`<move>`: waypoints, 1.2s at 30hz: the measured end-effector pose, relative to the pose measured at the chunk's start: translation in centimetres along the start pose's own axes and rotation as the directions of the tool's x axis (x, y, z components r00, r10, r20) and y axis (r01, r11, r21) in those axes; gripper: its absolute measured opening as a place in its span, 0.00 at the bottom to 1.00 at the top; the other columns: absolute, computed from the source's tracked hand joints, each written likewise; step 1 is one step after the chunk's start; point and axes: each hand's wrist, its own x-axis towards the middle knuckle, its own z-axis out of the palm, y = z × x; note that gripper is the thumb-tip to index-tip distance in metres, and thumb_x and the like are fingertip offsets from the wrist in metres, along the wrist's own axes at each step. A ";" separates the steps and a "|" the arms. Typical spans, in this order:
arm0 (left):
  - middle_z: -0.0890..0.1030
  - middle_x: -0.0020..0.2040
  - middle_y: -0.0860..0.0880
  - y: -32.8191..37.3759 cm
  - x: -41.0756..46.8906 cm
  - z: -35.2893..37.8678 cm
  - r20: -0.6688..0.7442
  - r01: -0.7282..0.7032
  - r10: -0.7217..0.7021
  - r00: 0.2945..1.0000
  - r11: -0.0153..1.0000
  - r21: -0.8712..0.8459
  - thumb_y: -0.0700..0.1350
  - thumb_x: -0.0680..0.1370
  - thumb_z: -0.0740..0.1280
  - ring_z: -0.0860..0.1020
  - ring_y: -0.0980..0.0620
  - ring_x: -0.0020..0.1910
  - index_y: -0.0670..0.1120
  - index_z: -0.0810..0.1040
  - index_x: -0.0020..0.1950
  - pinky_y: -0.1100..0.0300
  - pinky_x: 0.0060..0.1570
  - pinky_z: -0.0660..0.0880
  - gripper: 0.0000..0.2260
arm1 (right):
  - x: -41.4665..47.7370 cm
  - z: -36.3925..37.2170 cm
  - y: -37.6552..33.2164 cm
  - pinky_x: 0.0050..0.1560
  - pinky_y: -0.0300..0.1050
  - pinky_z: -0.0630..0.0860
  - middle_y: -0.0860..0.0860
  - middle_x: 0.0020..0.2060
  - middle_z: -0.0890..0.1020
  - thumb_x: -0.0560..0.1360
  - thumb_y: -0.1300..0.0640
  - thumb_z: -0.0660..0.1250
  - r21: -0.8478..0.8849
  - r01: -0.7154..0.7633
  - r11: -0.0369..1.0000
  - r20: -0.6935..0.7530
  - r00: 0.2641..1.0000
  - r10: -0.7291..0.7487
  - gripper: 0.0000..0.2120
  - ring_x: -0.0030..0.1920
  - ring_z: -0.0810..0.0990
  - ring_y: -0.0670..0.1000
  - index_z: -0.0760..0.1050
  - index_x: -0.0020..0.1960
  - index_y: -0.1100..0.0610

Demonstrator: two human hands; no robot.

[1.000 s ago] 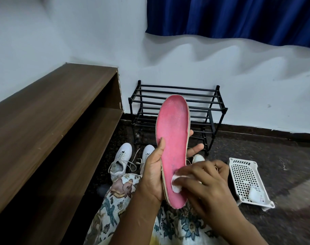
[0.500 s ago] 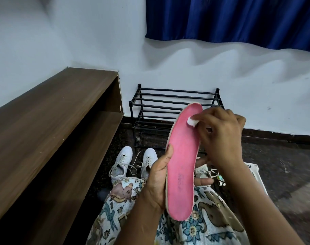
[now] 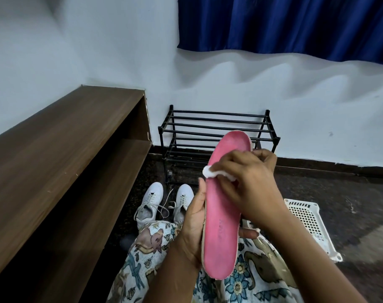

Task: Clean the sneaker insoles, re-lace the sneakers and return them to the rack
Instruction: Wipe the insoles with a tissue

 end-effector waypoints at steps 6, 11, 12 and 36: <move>0.77 0.60 0.42 -0.6 0.9 -1.8 0.003 -0.022 0.022 1.000 0.998 -0.064 0.75 0.70 0.50 0.74 0.47 0.63 0.40 0.73 0.67 0.52 0.68 0.65 0.44 | -2.3 -1.7 -0.6 0.63 0.51 0.52 0.39 0.39 0.80 0.67 0.53 0.58 -0.014 0.059 0.998 0.200 0.978 -0.055 0.12 0.42 0.80 0.44 0.79 0.43 0.43; 0.73 0.65 0.40 0.1 0.8 -1.1 -0.025 -0.083 0.083 0.996 0.997 0.000 0.73 0.71 0.53 0.72 0.45 0.65 0.39 0.67 0.72 0.50 0.71 0.62 0.44 | -3.4 -1.7 -0.7 0.64 0.46 0.49 0.39 0.39 0.79 0.68 0.53 0.61 0.063 0.089 0.994 0.268 0.958 -0.103 0.10 0.44 0.78 0.41 0.78 0.43 0.42; 0.74 0.65 0.40 0.0 0.9 -0.8 -0.033 -0.079 0.079 0.996 0.997 -0.005 0.72 0.72 0.53 0.72 0.45 0.65 0.39 0.67 0.72 0.50 0.71 0.63 0.43 | -3.2 -1.5 -0.5 0.64 0.47 0.50 0.39 0.39 0.78 0.68 0.52 0.61 0.057 0.088 0.994 0.254 0.962 -0.100 0.10 0.43 0.78 0.42 0.78 0.43 0.42; 0.67 0.70 0.39 0.8 0.0 -1.5 -0.131 0.032 -0.035 0.991 0.999 -0.025 0.69 0.75 0.55 0.61 0.43 0.72 0.39 0.69 0.71 0.46 0.75 0.47 0.38 | -5.3 1.0 -2.9 0.62 0.47 0.56 0.39 0.45 0.79 0.70 0.57 0.62 0.219 -0.041 0.975 0.086 0.996 0.023 0.10 0.48 0.77 0.41 0.77 0.46 0.45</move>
